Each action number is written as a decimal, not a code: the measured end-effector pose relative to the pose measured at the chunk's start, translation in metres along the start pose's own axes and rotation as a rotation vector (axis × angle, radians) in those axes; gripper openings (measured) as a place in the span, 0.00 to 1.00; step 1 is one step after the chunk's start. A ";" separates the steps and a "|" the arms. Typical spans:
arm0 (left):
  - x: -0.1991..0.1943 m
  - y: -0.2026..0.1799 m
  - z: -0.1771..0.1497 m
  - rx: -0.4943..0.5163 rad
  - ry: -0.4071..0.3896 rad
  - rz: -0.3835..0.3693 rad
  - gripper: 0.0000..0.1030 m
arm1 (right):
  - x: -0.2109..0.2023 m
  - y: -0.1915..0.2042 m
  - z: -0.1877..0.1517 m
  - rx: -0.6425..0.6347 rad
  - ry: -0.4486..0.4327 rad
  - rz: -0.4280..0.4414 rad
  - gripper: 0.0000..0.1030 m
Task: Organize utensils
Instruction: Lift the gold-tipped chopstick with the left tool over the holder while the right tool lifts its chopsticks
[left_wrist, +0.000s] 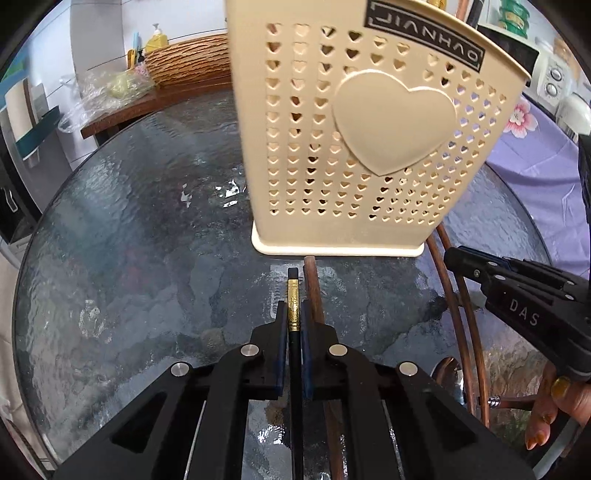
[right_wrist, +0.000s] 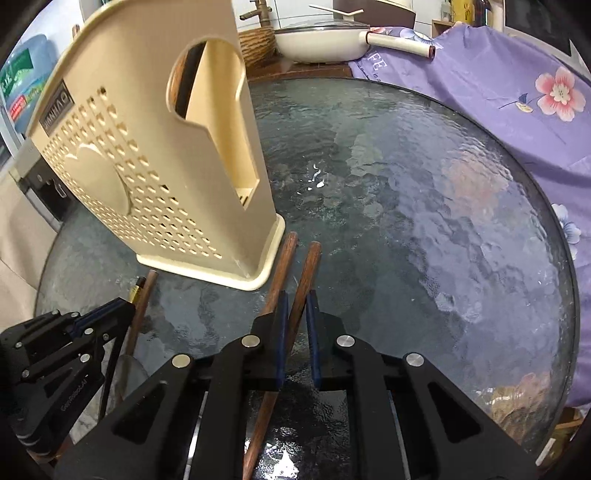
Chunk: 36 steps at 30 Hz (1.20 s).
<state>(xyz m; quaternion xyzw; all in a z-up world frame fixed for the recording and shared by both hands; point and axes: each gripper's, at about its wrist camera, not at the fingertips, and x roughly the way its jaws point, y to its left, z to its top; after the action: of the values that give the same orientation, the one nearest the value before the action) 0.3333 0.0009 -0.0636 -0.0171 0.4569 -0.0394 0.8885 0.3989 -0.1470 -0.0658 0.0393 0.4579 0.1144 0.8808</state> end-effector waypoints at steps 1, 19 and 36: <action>-0.001 0.001 0.000 -0.002 -0.005 -0.001 0.07 | -0.001 -0.001 0.000 0.007 -0.004 0.003 0.10; -0.045 0.008 0.005 -0.032 -0.118 -0.035 0.07 | -0.039 -0.018 0.004 0.047 -0.120 0.087 0.07; -0.080 0.007 0.005 -0.042 -0.183 -0.081 0.07 | -0.082 -0.033 0.002 0.078 -0.187 0.257 0.07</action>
<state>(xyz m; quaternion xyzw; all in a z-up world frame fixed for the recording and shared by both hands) 0.2913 0.0150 0.0038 -0.0577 0.3736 -0.0641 0.9236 0.3604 -0.1985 -0.0046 0.1421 0.3690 0.2042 0.8955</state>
